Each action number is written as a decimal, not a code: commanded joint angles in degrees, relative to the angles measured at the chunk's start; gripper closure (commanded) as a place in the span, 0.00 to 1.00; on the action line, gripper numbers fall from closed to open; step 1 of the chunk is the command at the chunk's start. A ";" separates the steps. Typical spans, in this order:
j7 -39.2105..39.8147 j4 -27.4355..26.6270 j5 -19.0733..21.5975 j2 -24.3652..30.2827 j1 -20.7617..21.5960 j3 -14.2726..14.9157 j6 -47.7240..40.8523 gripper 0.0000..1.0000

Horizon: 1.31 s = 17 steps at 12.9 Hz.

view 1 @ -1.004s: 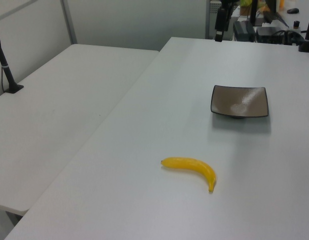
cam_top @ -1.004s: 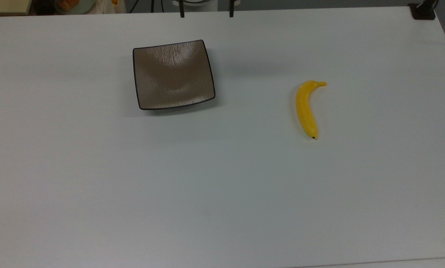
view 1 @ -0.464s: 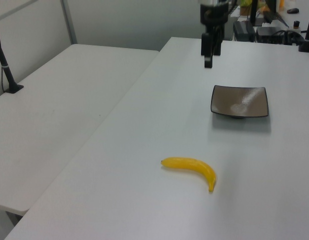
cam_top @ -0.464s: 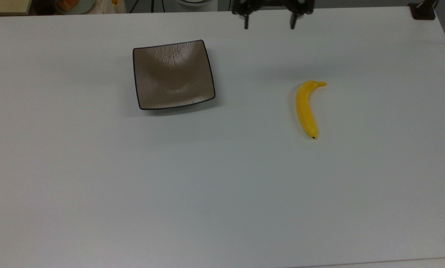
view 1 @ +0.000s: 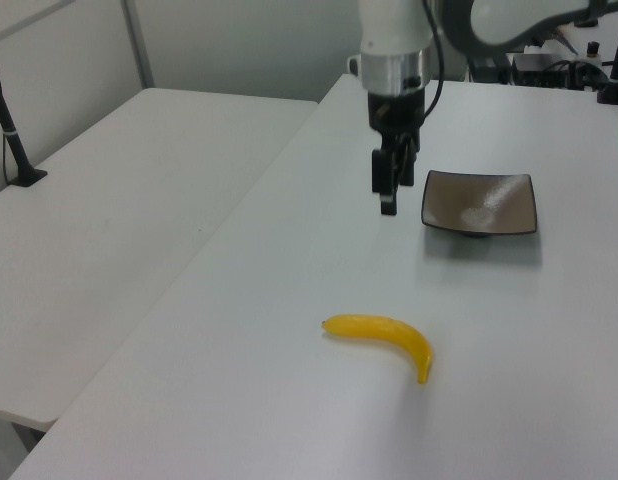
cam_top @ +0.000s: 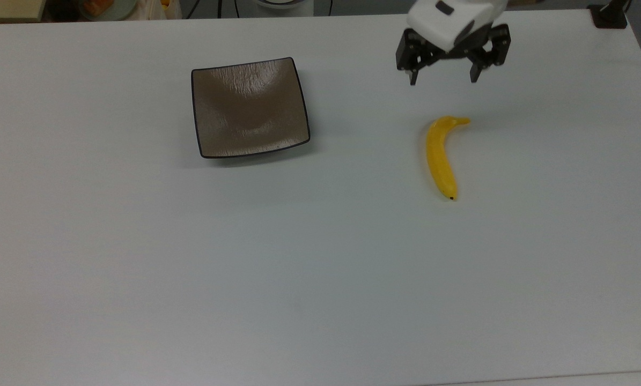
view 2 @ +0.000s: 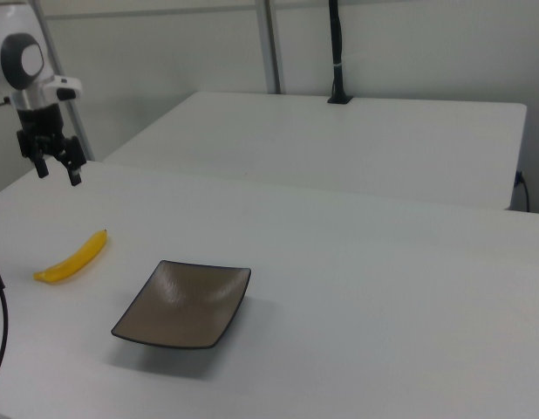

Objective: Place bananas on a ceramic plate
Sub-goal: 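Lower the open gripper over the middle of the banana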

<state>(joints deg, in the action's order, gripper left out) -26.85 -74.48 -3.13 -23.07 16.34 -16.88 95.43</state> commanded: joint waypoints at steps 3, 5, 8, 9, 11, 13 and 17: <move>-6.10 1.45 -5.74 -7.50 3.70 -0.17 3.80 0.00; -6.28 1.18 -6.01 -9.27 4.14 -0.26 5.90 0.00; -7.24 1.10 -8.81 -12.52 5.10 -0.26 6.70 0.00; -8.55 0.49 -9.52 -13.05 5.20 -0.26 8.36 0.00; -10.58 -1.36 -9.70 -13.49 5.20 -0.26 11.87 0.00; -11.11 -1.54 -10.66 -15.07 5.20 -0.26 12.50 0.00; -11.12 -2.68 -11.81 -16.57 4.85 -0.17 14.08 0.00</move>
<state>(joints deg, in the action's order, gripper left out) -36.58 -75.22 -13.26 -39.74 21.39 -16.99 107.28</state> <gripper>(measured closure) 0.000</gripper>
